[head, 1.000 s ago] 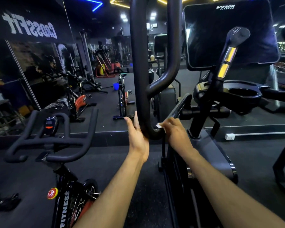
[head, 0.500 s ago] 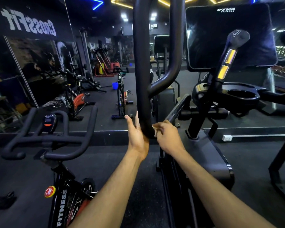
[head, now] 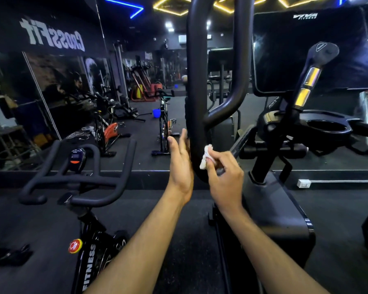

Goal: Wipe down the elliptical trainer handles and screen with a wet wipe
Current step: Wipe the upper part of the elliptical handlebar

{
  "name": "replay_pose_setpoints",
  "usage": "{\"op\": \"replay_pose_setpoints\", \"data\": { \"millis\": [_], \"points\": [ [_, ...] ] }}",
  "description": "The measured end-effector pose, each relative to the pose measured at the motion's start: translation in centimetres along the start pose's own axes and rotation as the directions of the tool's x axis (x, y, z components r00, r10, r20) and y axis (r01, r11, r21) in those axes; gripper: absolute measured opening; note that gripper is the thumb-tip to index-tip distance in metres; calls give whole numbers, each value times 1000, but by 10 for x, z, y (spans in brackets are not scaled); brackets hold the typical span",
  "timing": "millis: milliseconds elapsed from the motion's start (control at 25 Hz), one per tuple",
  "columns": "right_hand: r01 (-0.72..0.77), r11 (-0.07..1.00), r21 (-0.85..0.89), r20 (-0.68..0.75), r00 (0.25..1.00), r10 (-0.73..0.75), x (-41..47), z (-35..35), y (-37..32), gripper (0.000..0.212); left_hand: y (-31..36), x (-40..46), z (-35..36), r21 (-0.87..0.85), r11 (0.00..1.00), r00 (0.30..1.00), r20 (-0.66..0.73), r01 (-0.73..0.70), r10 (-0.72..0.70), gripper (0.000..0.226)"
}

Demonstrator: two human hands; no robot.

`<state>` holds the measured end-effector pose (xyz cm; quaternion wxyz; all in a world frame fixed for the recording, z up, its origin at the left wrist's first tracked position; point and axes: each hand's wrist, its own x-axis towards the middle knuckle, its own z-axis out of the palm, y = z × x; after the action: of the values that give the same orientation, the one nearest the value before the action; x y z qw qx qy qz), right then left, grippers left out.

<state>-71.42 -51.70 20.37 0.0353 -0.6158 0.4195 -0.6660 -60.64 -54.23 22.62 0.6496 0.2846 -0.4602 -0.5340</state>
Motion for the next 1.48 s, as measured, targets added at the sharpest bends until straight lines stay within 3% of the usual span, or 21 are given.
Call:
{"op": "replay_pose_setpoints", "data": {
  "millis": [120,240,320,560,720,800,960,1080,1160,1240,1360,1480],
  "points": [
    [36,998,-58,69,997,-32,-4,-21,7,20,-4,-6,-3,11,1000,999,39,20,-21,92],
    [199,977,-78,-56,978,-203,37,-26,-11,22,-4,-5,-1,-25,1000,999,47,18,-17,88],
    [269,960,-77,-42,961,-273,50,-16,-24,24,0,-5,2,-54,998,999,42,20,-18,89],
    [85,989,-120,58,995,-79,-1,-20,-8,18,-3,-4,-8,-171,981,993,84,95,-82,85],
    [253,941,-226,-76,958,-276,69,-16,-48,20,3,-2,-9,-180,976,986,134,123,-100,89],
    [317,892,-322,-34,938,-346,77,2,-56,20,11,1,-10,-184,975,984,152,122,-94,87],
    [284,896,-342,-2,953,-303,35,10,-42,23,22,11,-12,-170,976,978,180,136,-105,74],
    [330,873,-358,142,944,-299,29,-10,-42,23,24,10,-12,-172,970,966,221,171,-132,72],
    [501,758,-418,302,863,-404,43,-17,-56,20,22,12,-14,-214,958,963,232,189,-138,72],
    [696,563,-447,523,713,-467,71,-18,-69,22,18,12,-17,-280,932,958,232,230,-167,74],
    [816,284,-504,752,576,-319,92,-10,-82,31,9,11,-25,-308,917,952,243,255,-183,80],
    [922,7,-386,902,379,-208,78,-4,-78,17,3,9,-35,-338,893,939,271,298,-211,82]
  ]
}}
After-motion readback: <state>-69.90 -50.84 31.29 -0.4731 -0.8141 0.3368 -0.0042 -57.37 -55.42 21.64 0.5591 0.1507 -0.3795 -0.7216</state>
